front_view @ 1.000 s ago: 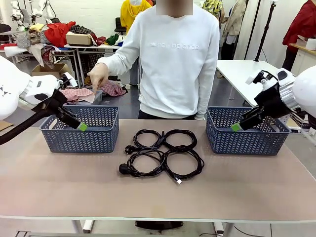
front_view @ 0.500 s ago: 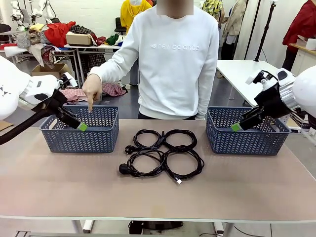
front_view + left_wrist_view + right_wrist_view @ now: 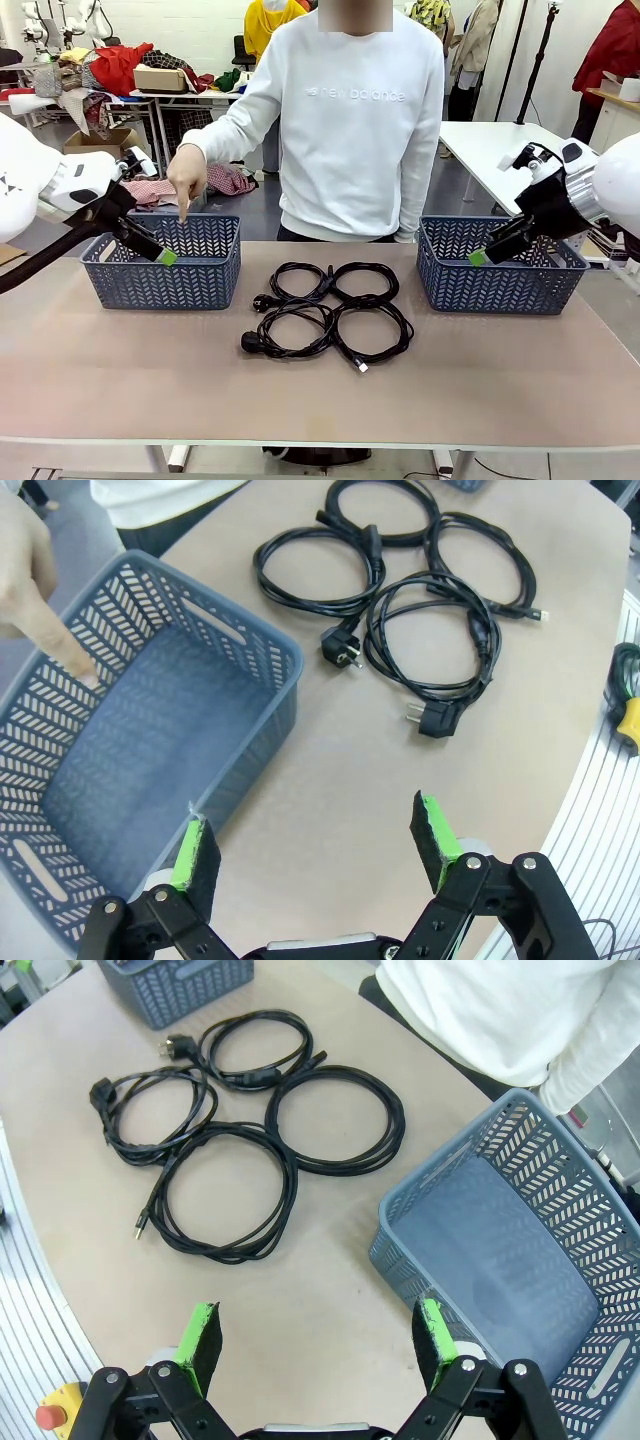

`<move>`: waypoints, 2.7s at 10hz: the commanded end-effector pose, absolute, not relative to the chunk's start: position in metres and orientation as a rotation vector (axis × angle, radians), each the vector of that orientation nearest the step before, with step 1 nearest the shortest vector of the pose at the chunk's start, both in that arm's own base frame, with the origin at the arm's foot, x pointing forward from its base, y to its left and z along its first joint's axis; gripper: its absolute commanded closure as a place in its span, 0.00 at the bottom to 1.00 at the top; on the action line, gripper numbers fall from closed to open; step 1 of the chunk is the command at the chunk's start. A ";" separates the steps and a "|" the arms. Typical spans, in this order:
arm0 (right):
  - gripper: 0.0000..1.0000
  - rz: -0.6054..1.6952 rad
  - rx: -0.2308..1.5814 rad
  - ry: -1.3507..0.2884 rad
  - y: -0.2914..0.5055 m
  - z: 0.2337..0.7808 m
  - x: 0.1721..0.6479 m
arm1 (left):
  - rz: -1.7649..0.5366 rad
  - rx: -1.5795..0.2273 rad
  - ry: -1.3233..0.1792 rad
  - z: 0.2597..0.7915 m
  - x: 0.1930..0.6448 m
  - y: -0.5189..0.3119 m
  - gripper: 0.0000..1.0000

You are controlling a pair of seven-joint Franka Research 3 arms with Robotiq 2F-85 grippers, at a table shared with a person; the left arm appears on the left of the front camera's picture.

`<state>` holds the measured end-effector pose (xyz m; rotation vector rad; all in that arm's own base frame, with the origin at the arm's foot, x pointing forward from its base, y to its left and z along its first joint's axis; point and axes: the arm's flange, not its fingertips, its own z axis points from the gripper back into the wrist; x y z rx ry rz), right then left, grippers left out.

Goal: Organize the cables according to human instructions.
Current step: Pick up a bundle of cables and place it in the basket indicated by the human.

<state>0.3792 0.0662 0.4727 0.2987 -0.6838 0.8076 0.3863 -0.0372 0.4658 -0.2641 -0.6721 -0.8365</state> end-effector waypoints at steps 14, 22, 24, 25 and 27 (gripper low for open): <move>0.00 0.809 0.306 -0.684 0.065 0.472 0.380 | -1.575 -0.094 -0.326 0.423 0.383 -0.253 0.00; 0.00 0.809 0.306 -0.684 0.065 0.472 0.380 | -1.599 -0.113 -0.222 0.383 0.373 -0.275 0.00; 0.00 0.809 0.306 -0.684 0.065 0.472 0.380 | -1.599 -0.113 -0.222 0.383 0.373 -0.275 0.00; 0.00 0.809 0.306 -0.684 0.065 0.472 0.380 | -1.599 -0.113 -0.222 0.383 0.373 -0.275 0.00; 0.00 0.809 0.306 -0.684 0.065 0.472 0.380 | -1.614 -0.104 -0.202 0.379 0.378 -0.284 0.00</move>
